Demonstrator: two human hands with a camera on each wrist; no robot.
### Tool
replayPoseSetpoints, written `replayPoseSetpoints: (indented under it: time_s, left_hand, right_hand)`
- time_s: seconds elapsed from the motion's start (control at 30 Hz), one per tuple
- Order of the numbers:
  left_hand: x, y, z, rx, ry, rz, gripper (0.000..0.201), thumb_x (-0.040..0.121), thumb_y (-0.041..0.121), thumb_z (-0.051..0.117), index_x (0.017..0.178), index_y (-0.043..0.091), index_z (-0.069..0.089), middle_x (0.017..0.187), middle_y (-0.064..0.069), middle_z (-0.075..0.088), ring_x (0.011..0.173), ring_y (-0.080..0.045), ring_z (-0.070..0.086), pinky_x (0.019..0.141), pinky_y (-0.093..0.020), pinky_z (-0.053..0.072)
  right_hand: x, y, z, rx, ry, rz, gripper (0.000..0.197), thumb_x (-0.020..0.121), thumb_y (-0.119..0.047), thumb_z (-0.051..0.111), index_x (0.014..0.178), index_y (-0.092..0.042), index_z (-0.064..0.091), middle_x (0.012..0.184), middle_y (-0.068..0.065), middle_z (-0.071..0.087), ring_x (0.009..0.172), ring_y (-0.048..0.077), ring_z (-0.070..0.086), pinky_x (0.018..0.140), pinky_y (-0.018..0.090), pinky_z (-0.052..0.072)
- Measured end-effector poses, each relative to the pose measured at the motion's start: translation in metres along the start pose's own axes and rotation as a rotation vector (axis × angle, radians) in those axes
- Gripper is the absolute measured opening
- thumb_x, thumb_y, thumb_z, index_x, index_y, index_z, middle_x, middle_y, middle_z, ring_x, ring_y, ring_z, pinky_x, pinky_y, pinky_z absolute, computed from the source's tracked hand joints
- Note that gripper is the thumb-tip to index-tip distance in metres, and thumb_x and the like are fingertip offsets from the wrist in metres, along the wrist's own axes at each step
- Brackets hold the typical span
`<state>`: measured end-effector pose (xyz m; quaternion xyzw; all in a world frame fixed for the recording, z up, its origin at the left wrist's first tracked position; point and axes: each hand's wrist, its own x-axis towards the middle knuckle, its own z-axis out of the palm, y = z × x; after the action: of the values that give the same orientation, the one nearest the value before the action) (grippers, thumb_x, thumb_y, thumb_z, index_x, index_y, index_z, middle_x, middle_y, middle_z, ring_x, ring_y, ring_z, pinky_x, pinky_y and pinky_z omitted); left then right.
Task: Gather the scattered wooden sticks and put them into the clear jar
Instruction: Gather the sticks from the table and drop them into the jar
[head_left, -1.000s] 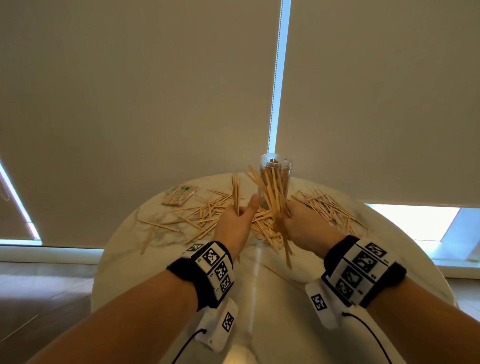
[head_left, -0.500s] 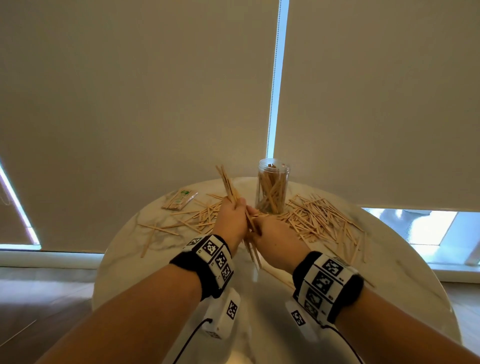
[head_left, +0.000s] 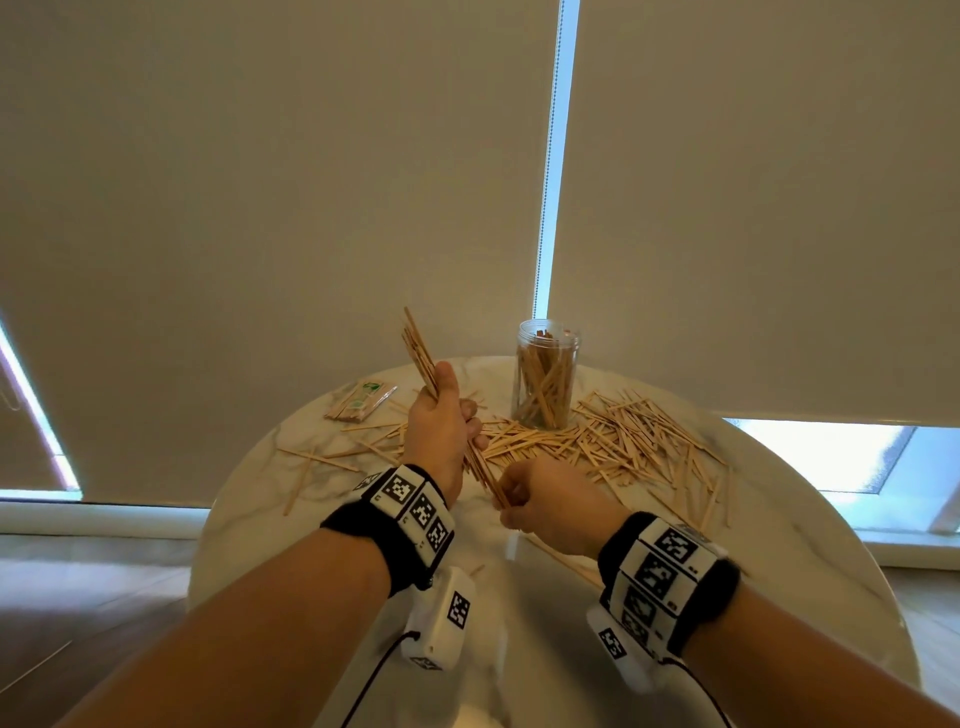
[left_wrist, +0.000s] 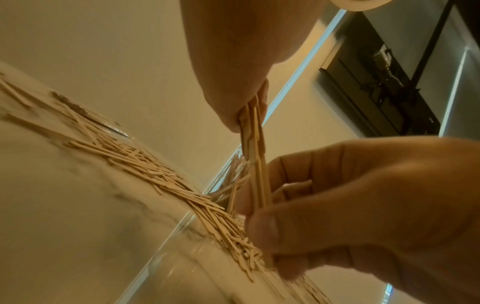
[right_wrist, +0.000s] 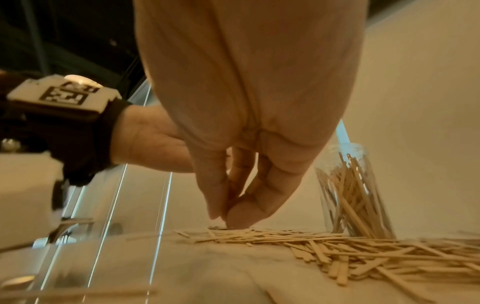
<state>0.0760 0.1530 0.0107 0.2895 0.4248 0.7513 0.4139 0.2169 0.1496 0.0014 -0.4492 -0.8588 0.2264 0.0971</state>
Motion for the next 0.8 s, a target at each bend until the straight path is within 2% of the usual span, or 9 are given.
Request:
replayPoseSetpoints:
  time_s: [0.07, 0.2, 0.33, 0.43, 0.5, 0.57, 0.63, 0.7, 0.8]
  left_hand:
    - [0.001, 0.001, -0.002, 0.002, 0.028, 0.0, 0.032, 0.101, 0.047, 0.044, 0.089, 0.017, 0.046, 0.058, 0.003, 0.036, 0.044, -0.01, 0.034, 0.043, -0.027, 0.04]
    - [0.007, 0.008, -0.012, -0.046, 0.036, -0.006, 0.026, 0.103, 0.038, 0.046, 0.096, 0.014, 0.047, 0.058, 0.003, 0.039, 0.046, -0.01, 0.038, 0.048, -0.029, 0.042]
    - [-0.002, 0.005, -0.011, -0.051, -0.083, -0.081, 0.031, 0.101, 0.043, 0.049, 0.092, 0.014, 0.046, 0.059, 0.004, 0.043, 0.048, -0.01, 0.041, 0.051, -0.028, 0.045]
    - [-0.014, -0.001, 0.001, 0.037, -0.149, -0.059, 0.033, 0.1, 0.046, 0.048, 0.09, 0.015, 0.045, 0.061, 0.004, 0.04, 0.049, -0.011, 0.038, 0.05, -0.027, 0.043]
    - [-0.012, 0.003, 0.003, 0.012, -0.099, -0.026, 0.032, 0.1, 0.045, 0.048, 0.091, 0.014, 0.045, 0.059, 0.005, 0.038, 0.046, -0.01, 0.035, 0.048, -0.027, 0.041]
    - [-0.006, 0.01, 0.002, -0.06, -0.04, -0.009, 0.031, 0.1, 0.043, 0.049, 0.093, 0.014, 0.045, 0.057, 0.005, 0.038, 0.045, -0.009, 0.034, 0.047, -0.028, 0.04]
    - [-0.005, 0.011, 0.0, -0.106, -0.039, -0.031, 0.03, 0.1, 0.043, 0.049, 0.093, 0.014, 0.045, 0.058, 0.005, 0.04, 0.046, -0.009, 0.035, 0.048, -0.028, 0.041]
    - [-0.012, 0.003, 0.001, -0.092, -0.11, -0.066, 0.031, 0.1, 0.043, 0.049, 0.092, 0.014, 0.045, 0.059, 0.004, 0.041, 0.047, -0.01, 0.038, 0.05, -0.029, 0.044]
    - [-0.019, -0.004, 0.002, 0.011, -0.19, -0.078, 0.036, 0.099, 0.047, 0.049, 0.083, 0.016, 0.043, 0.059, 0.003, 0.039, 0.046, -0.011, 0.04, 0.051, -0.03, 0.044]
  right_hand:
    - [-0.003, 0.002, 0.001, -0.058, -0.027, -0.036, 0.015, 0.09, -0.018, 0.07, 0.105, -0.02, 0.073, 0.099, -0.004, 0.07, 0.093, 0.015, 0.064, 0.084, 0.028, 0.053]
    - [-0.008, 0.009, -0.002, 0.012, -0.002, -0.052, 0.01, 0.091, -0.02, 0.071, 0.098, -0.017, 0.076, 0.089, -0.008, 0.07, 0.076, 0.005, 0.06, 0.072, 0.018, 0.045]
    - [-0.006, 0.003, -0.007, 0.152, 0.107, -0.074, 0.01, 0.088, -0.026, 0.074, 0.091, -0.017, 0.076, 0.075, -0.002, 0.073, 0.068, 0.013, 0.069, 0.073, 0.03, 0.06]
    - [-0.007, -0.009, -0.008, 0.277, 0.181, -0.065, 0.014, 0.089, -0.018, 0.069, 0.1, -0.012, 0.066, 0.085, 0.003, 0.074, 0.075, 0.017, 0.072, 0.079, 0.038, 0.06]
    - [-0.009, -0.009, -0.01, 0.343, 0.084, -0.017, 0.027, 0.089, -0.019, 0.065, 0.116, -0.013, 0.06, 0.098, 0.003, 0.072, 0.087, 0.018, 0.071, 0.085, 0.039, 0.059]
    - [-0.014, -0.006, -0.012, 0.408, -0.118, 0.046, 0.043, 0.087, -0.021, 0.069, 0.127, -0.015, 0.055, 0.108, 0.004, 0.07, 0.094, 0.019, 0.071, 0.09, 0.038, 0.059]
    - [-0.016, -0.004, -0.01, 0.442, -0.199, 0.045, 0.038, 0.088, -0.02, 0.072, 0.122, -0.006, 0.061, 0.106, 0.008, 0.073, 0.092, 0.019, 0.074, 0.089, 0.036, 0.06]
    - [-0.016, -0.006, -0.006, 0.591, -0.105, 0.012, 0.021, 0.093, -0.012, 0.067, 0.108, 0.002, 0.068, 0.096, 0.015, 0.077, 0.085, 0.022, 0.076, 0.081, 0.03, 0.061]
    - [-0.015, -0.009, -0.004, 0.682, -0.019, 0.0, 0.015, 0.092, -0.01, 0.068, 0.1, 0.003, 0.072, 0.091, 0.014, 0.078, 0.082, 0.023, 0.077, 0.077, 0.027, 0.062]
